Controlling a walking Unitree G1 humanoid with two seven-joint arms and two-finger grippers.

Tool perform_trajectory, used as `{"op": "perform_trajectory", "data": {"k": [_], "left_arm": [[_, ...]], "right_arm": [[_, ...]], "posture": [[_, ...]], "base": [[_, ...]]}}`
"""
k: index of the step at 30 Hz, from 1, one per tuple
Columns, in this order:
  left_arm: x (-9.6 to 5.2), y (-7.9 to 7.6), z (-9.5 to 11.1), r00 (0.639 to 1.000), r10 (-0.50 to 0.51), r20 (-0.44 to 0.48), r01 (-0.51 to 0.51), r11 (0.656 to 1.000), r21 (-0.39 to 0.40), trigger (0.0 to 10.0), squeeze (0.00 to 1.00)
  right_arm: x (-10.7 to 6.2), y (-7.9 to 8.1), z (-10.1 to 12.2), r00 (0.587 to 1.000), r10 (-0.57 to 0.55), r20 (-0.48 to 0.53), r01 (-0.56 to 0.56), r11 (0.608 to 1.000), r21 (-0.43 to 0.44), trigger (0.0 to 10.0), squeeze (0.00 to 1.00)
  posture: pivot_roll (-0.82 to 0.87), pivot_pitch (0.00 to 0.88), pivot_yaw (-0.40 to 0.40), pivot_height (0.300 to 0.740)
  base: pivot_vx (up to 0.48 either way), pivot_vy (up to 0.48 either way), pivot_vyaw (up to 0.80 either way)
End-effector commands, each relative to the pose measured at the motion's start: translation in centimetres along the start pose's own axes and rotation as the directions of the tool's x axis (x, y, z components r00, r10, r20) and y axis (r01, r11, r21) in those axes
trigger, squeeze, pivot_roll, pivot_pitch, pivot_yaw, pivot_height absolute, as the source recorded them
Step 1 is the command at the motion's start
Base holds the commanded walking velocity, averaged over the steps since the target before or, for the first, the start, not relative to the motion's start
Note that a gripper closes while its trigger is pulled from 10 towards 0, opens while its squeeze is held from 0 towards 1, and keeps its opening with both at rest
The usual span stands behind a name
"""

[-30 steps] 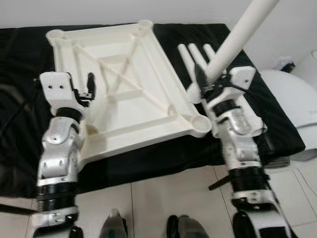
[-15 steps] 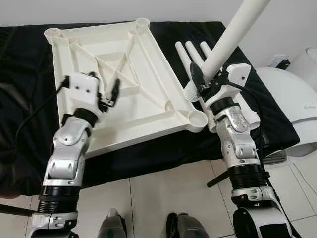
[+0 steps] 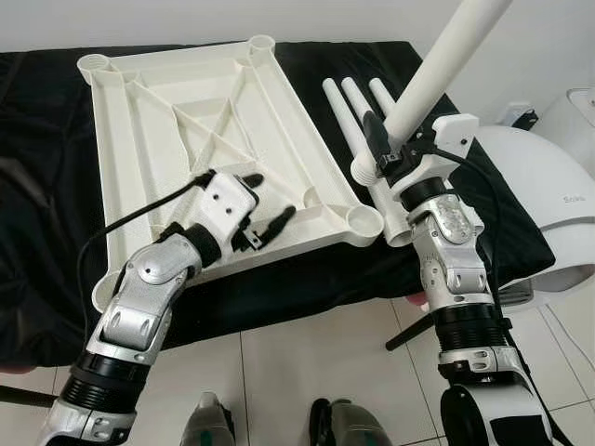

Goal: Building children table

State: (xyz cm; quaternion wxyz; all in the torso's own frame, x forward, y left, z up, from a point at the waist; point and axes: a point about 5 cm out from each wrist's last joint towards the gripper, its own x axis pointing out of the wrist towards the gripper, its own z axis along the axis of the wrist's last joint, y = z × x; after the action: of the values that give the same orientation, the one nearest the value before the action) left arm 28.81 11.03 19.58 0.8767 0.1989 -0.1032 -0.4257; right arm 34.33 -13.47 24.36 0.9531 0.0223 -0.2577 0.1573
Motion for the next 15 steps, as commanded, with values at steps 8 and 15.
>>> {"op": "perform_trajectory", "data": {"k": [8,15], "left_arm": [[0.8,-2.3,-1.5,0.974,-0.202,-0.099,0.209,0.976,0.06,10.0,0.0],[1.6,-2.5,-1.9,0.963,-0.237,-0.128,0.247,0.967,0.066,10.0,0.0]], "right_arm": [[0.3,-0.6,0.8,0.999,-0.013,0.034,0.014,0.999,-0.029,10.0,0.0],[0.2,-0.7,1.0,0.999,-0.017,0.039,0.019,0.999,-0.034,10.0,0.0]], "posture": [[0.05,0.169,-0.049,0.74],[0.05,0.171,-0.045,0.74]], "base": [[0.0,0.0,0.0],[0.0,0.0,0.0]]}}
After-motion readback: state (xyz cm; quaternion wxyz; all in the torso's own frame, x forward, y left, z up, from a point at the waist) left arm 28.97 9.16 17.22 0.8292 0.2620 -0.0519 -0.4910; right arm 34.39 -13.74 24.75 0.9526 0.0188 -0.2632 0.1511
